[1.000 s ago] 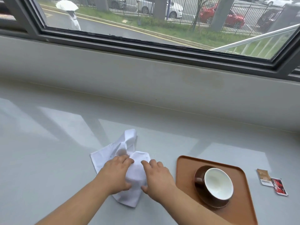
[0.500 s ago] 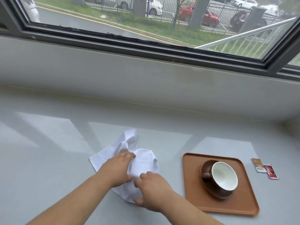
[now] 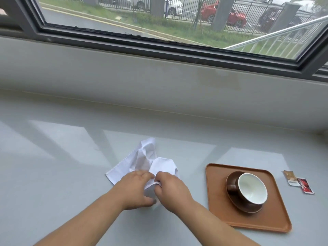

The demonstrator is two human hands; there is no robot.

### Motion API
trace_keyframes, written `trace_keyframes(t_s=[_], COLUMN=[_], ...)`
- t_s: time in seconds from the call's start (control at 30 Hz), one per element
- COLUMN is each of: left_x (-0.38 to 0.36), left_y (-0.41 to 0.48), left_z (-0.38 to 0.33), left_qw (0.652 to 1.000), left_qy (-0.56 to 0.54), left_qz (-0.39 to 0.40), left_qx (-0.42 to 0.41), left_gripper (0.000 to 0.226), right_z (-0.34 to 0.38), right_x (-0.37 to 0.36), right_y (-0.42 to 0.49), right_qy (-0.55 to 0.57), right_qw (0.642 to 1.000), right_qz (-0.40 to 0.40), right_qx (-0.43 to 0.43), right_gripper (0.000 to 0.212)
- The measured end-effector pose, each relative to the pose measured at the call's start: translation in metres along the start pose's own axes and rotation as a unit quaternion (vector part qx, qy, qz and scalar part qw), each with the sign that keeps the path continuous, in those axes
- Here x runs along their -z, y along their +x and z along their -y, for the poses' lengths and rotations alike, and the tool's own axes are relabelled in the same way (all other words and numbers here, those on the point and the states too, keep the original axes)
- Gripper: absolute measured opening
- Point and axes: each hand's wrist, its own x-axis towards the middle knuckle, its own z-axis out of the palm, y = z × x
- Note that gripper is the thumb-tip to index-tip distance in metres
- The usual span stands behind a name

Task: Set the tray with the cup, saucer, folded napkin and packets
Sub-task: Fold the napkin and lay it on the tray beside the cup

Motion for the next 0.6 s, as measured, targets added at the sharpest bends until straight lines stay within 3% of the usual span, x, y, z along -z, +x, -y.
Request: trace_keyframes(t_s=[0.1, 0.13, 0.27, 0.37, 0.47, 0.6], left_x=[0.021, 0.032, 0.077, 0.111, 0.142, 0.172], left_y=[-0.002, -0.003, -0.007, -0.011, -0.015, -0.020], left_z=[-0.014, -0.018, -0.029, -0.029, -0.022, -0.008], left_qw=[0.994, 0.991, 0.978, 0.968, 0.962, 0.957], left_qy=[0.035, 0.048, 0.096, 0.095, 0.093, 0.110], left_qz=[-0.095, -0.119, -0.186, -0.230, -0.256, -0.259], left_qx=[-0.028, -0.027, 0.007, 0.013, 0.036, 0.069], left_gripper=[0.019, 0.010, 0.008, 0.025, 0.034, 0.028], right_z=[0.017, 0.022, 0.035, 0.034, 0.026, 0.024], right_x=[0.036, 0.049, 0.098, 0.133, 0.163, 0.199], right_y=[0.006, 0.008, 0.016, 0.023, 0.033, 0.040], right_qy=[0.023, 0.021, -0.013, -0.067, -0.128, -0.169], right_qw=[0.999, 0.999, 0.995, 0.991, 0.984, 0.975], right_qz=[-0.018, -0.034, -0.092, -0.114, -0.122, -0.142], right_qx=[0.023, 0.032, 0.046, 0.028, 0.008, 0.020], right_gripper=[0.009, 0.010, 0.015, 0.018, 0.010, 0.015])
